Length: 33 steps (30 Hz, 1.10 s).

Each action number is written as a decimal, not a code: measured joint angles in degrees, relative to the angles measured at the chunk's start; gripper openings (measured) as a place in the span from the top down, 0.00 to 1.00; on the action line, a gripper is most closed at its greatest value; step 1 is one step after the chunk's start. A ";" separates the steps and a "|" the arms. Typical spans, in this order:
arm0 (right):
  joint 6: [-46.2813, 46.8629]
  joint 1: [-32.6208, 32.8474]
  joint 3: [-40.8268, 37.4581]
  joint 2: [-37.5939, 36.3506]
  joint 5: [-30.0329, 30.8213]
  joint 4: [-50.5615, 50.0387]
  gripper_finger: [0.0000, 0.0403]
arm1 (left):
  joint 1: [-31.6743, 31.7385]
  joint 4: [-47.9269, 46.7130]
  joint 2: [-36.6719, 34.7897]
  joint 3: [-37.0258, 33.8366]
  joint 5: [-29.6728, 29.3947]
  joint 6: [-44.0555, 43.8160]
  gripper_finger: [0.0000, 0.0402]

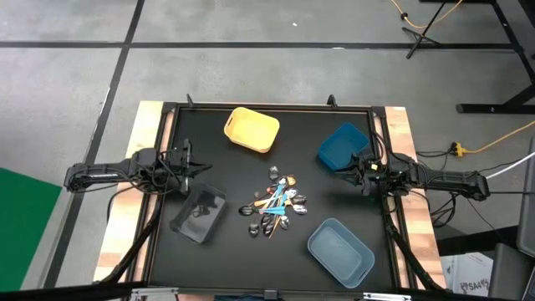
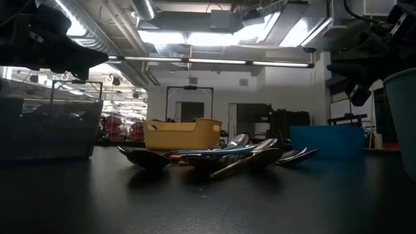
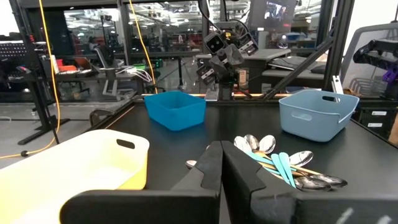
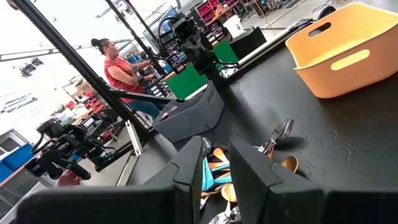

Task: Sort silverware by color (type)
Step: Put the light blue spoon into the blue bin

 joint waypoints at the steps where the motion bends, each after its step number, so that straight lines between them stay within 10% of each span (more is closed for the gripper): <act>1: 0.00 0.00 0.00 0.01 0.00 0.01 0.82 | 0.01 0.00 0.01 0.00 0.00 0.01 1.00; 33: -0.33 -0.02 0.02 0.02 8.95 0.24 0.82 | -0.01 -0.02 0.01 0.00 -0.16 0.00 1.00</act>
